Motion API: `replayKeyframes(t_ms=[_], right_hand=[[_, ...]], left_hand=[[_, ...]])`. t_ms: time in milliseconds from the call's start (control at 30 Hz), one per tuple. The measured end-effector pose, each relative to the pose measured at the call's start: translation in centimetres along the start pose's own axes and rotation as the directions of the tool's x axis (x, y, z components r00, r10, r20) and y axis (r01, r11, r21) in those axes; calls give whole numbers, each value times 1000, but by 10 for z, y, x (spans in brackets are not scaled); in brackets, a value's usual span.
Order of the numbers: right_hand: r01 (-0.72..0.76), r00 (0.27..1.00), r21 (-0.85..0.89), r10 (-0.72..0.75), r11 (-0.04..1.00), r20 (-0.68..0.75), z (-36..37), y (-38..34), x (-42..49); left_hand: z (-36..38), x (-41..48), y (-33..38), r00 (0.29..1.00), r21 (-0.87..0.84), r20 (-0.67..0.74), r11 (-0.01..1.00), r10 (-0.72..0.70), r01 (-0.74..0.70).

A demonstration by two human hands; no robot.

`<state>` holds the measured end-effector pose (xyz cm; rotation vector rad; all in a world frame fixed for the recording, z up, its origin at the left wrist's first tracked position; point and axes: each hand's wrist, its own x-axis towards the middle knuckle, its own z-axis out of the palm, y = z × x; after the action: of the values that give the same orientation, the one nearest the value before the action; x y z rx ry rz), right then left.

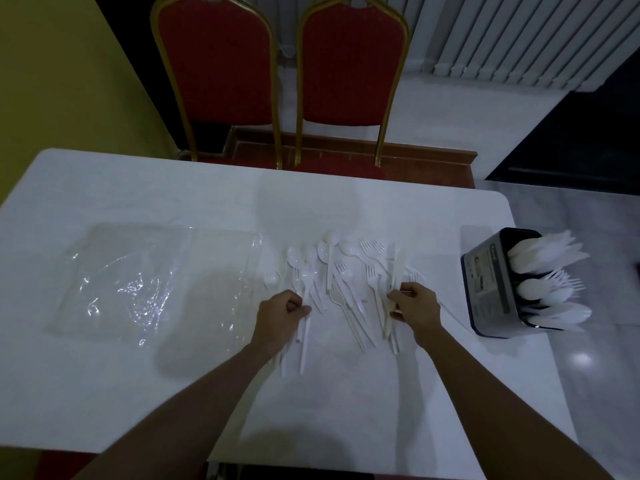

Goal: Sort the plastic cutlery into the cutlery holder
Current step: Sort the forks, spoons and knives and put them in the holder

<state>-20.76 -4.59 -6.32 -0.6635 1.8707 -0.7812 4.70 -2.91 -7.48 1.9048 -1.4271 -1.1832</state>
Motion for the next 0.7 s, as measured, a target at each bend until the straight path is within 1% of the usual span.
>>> replayKeyframes(t_ms=[33, 100, 200, 267, 367, 433, 567, 700], right_hand=[[-14, 1000, 10, 14, 1000, -1, -1, 1, 0], [-37, 999, 26, 37, 999, 10, -3, 1, -1], [-47, 998, 21, 46, 999, 42, -3, 1, -3], [-42, 998, 24, 40, 999, 56, -2, 0, -4], [-27, 997, 15, 26, 1000, 76, -1, -2, -5], [-20, 995, 1, 20, 1000, 97, 1, -3, -7], [5, 991, -28, -1, 1000, 135, 6, -5, -11], [18, 988, -48, -10, 999, 154, 8, -7, -12]], left_hand=[[1, -1, -1, 1000, -2, 20, 1000, 4, -3], [2, -4, -3, 1000, 17, 11, 1000, 4, -4], [-4, -5, -10, 994, 111, -108, 994, 19, -7], [-10, -5, -13, 986, 187, -167, 981, -20, 51], [-11, -8, -15, 991, 280, -112, 955, -71, 100], [-9, -10, -16, 988, 276, -122, 952, -99, 130], [-8, -14, -17, 968, 191, -177, 959, -175, 208], [-13, -16, -12, 965, 177, -187, 960, -183, 217]])
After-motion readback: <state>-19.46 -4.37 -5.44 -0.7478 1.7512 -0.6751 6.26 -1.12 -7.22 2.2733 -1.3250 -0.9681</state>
